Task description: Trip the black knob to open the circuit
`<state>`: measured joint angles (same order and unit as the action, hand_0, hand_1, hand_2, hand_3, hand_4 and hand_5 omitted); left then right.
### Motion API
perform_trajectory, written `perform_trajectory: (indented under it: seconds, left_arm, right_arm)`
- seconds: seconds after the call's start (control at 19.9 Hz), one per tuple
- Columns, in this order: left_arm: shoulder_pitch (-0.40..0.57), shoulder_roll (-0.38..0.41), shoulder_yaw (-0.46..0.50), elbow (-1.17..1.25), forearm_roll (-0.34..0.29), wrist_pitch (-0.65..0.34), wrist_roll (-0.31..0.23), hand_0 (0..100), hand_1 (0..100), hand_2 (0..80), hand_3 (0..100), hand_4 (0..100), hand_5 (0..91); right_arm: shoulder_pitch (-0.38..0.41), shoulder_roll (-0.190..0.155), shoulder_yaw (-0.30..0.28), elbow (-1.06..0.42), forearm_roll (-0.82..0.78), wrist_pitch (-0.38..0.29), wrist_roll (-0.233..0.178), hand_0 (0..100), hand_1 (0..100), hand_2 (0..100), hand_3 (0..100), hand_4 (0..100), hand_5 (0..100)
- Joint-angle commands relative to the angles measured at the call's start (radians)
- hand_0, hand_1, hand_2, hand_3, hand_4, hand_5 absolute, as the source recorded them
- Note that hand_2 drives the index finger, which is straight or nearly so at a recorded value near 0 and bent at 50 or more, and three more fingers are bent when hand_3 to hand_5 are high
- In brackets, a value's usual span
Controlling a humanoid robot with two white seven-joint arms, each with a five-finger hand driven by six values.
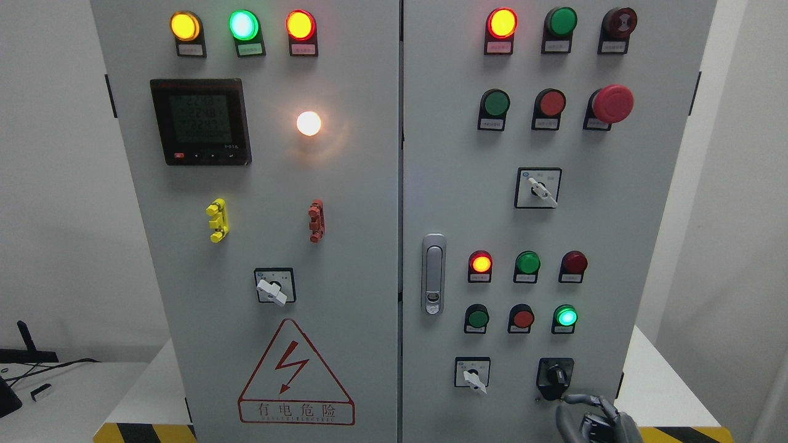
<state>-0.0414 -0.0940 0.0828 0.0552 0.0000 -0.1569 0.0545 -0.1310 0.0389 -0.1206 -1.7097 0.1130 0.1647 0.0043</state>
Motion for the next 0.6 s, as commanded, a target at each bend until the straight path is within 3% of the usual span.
perform_trajectory:
  seconds: [0.0,0.05,0.1,0.15,0.2,0.25,0.4,0.45,0.55]
  left_arm:
    - [0.000,0.000,0.000,0.000,-0.031,0.000,0.001,12,39,0.0,0,0,0.0]
    - [0.000,0.000,0.000,0.000,-0.031,0.000,0.001,12,39,0.0,0,0,0.0]
    - [0.000,-0.001,0.000,0.000,-0.031,0.000,0.001,12,39,0.0,0,0,0.0]
    - [0.000,0.000,0.000,0.000,-0.031,0.000,0.001,12,39,0.0,0,0,0.0]
    - [0.000,0.000,0.000,0.000,-0.031,0.000,0.001,12,39,0.0,0,0,0.0]
    - [0.000,0.000,0.000,0.000,-0.031,0.000,0.001,12,39,0.0,0,0,0.0]
    - [0.000,0.000,0.000,0.000,-0.031,0.000,0.001,12,39,0.0,0,0,0.0]
    - [0.000,0.000,0.000,0.000,-0.031,0.000,0.001,12,39,0.0,0,0,0.0]
    - [0.000,0.000,0.000,0.000,-0.031,0.000,0.001,12,39,0.0,0,0,0.0]
  right_arm:
    - [0.014,-0.004,-0.047,-0.011,-0.007,-0.001,0.005,44,67,42,100,97,91]
    - [0.022,-0.004,-0.048,-0.031,-0.016,0.004,0.014,46,64,43,100,96,90]
    - [0.037,-0.007,-0.050,-0.062,-0.038,0.010,0.028,50,53,45,100,94,89]
    - [0.057,-0.013,-0.053,-0.089,-0.080,0.015,0.048,50,49,45,99,93,89]
    - [0.082,-0.016,-0.056,-0.120,-0.129,0.016,0.065,47,32,47,92,88,86]
    - [0.102,-0.017,-0.063,-0.151,-0.166,0.028,0.071,39,24,47,86,84,82]
    - [0.154,-0.021,-0.097,-0.221,-0.220,0.088,0.077,15,13,44,71,69,67]
    - [0.171,-0.022,-0.111,-0.234,-0.236,0.090,0.088,14,12,44,70,67,66]
    - [0.203,-0.024,-0.131,-0.254,-0.256,0.091,0.102,6,6,38,57,52,50]
